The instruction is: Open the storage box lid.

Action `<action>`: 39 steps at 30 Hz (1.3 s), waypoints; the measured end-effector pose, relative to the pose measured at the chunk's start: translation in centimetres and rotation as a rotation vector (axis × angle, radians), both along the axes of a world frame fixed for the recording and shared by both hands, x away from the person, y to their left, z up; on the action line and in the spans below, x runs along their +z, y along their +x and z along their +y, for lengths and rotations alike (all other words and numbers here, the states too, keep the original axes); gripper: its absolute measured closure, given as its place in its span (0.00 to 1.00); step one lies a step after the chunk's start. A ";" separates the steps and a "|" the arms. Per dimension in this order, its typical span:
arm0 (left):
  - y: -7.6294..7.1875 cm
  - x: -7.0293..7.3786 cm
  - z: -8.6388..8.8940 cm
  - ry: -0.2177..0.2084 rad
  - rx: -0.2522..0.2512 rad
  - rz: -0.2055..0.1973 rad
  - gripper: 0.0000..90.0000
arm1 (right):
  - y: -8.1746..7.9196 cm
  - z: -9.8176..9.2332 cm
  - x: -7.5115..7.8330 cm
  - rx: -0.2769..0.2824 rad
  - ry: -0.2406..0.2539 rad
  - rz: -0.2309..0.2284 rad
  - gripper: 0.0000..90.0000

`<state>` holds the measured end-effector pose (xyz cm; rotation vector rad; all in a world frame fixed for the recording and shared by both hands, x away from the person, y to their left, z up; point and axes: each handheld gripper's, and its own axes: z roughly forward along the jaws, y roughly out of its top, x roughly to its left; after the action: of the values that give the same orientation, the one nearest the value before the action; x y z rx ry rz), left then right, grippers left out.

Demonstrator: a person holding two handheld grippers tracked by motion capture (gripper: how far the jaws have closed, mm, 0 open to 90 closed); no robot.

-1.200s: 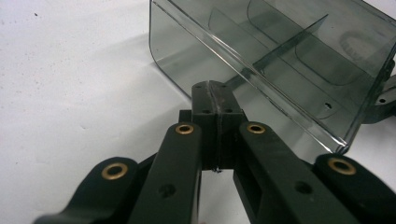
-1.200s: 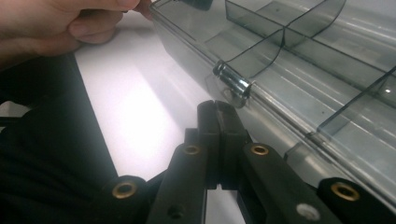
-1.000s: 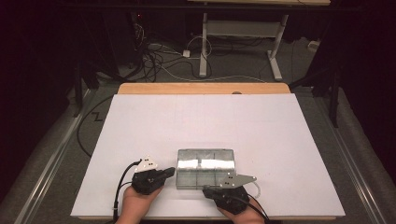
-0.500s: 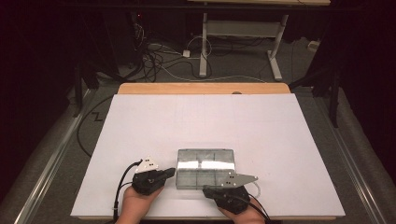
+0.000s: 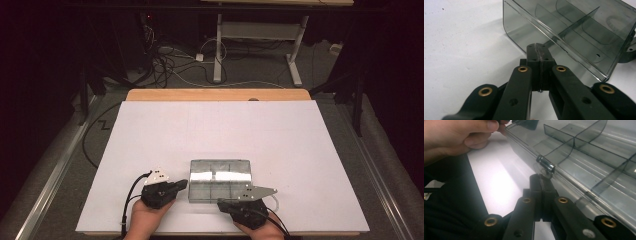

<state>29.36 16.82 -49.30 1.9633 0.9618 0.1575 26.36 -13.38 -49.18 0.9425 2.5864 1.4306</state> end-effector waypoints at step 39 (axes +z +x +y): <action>-0.4 1.3 1.3 -0.052 0.023 -0.033 0.98 | 0.1 -0.3 1.6 -0.004 0.085 -0.071 1.00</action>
<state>28.97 18.13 -48.00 1.8974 0.9585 0.1755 26.42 -13.68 -47.54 0.8882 2.4897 1.5549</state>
